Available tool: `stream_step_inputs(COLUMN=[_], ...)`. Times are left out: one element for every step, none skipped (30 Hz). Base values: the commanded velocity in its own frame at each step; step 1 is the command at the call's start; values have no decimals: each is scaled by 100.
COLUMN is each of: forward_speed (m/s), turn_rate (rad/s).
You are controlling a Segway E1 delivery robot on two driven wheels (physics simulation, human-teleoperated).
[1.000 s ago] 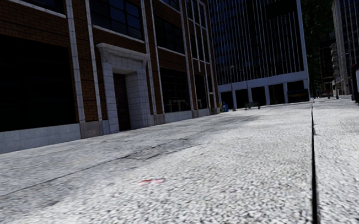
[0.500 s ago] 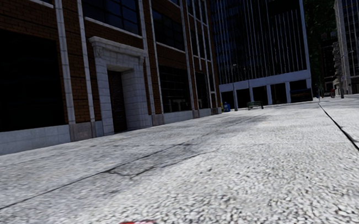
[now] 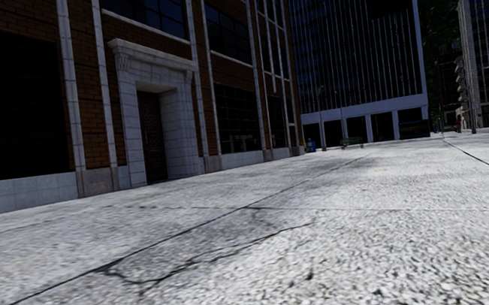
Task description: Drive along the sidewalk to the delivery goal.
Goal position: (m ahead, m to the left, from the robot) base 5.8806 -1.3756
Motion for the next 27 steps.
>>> stream_step_inputs(forward_speed=[200,200,200,200,200,200,200,200,200,200,200,200,200,200,200,200,200,200,200,200,200,200,200,200,200,200,200], turn_rate=[0,0,0,0,0,0,0,0,0,0,-2,-16,-22,-22,-27,-28,-28,-28,-28,-28,-28,-28,-28,-28,-28,-28,-28])
